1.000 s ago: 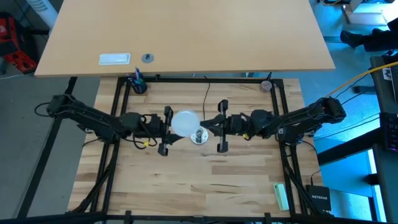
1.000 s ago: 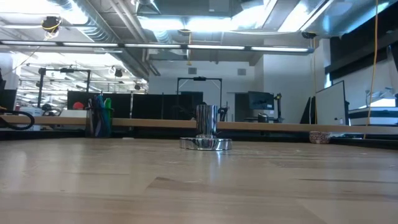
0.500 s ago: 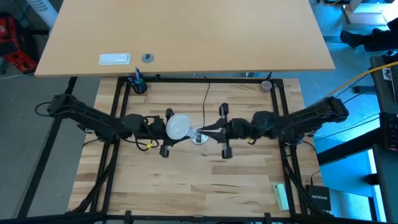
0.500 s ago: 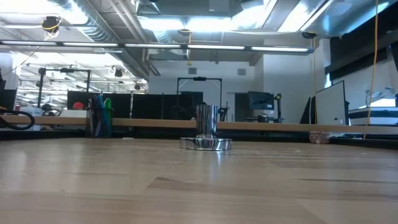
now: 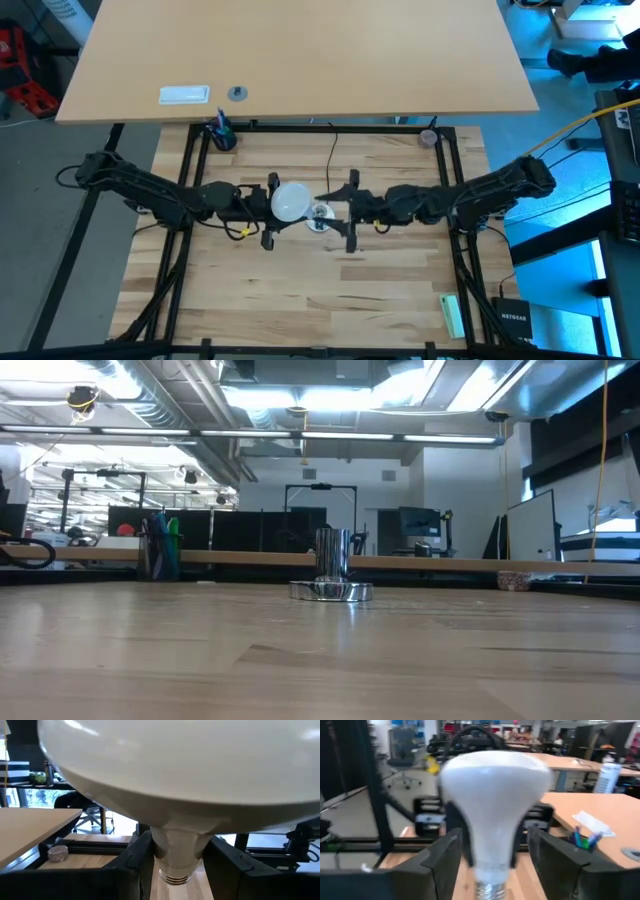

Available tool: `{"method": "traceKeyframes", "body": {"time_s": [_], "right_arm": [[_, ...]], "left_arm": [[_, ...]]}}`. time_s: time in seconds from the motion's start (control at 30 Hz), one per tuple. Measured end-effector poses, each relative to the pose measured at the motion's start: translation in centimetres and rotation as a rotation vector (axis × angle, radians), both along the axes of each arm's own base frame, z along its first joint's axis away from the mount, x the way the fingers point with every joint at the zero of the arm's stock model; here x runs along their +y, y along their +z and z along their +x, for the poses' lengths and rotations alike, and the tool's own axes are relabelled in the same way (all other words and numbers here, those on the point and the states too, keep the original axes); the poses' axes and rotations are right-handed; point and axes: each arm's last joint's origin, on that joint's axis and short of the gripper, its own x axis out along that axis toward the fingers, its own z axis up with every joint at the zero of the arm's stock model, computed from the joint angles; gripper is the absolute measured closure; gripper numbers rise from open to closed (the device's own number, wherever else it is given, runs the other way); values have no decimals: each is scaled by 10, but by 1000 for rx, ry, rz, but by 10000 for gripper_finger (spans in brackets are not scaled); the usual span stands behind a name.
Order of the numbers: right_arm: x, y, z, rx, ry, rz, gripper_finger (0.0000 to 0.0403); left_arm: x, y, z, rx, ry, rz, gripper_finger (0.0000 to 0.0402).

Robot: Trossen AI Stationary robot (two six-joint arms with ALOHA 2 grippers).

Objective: Screw lightbulb
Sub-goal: Insert the lightbulb into the lamp

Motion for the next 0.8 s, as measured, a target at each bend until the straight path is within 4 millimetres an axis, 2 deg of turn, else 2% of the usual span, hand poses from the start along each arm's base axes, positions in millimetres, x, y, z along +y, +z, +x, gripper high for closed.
{"method": "traceKeyframes", "body": {"time_s": [0.17,0.4,0.67,0.8], "right_arm": [[-12,-6,7,21,-12,83,162],[-11,-17,20,52,39,100,162],[-11,-1,18,118,87,85,162],[-9,-4,15,181,122,97,162]], "left_arm": [[-1,-1,0,5,-39,28,277],[-3,2,3,77,-54,27,277],[-5,12,-1,111,-38,30,277],[0,17,-6,113,42,10,277]]}}
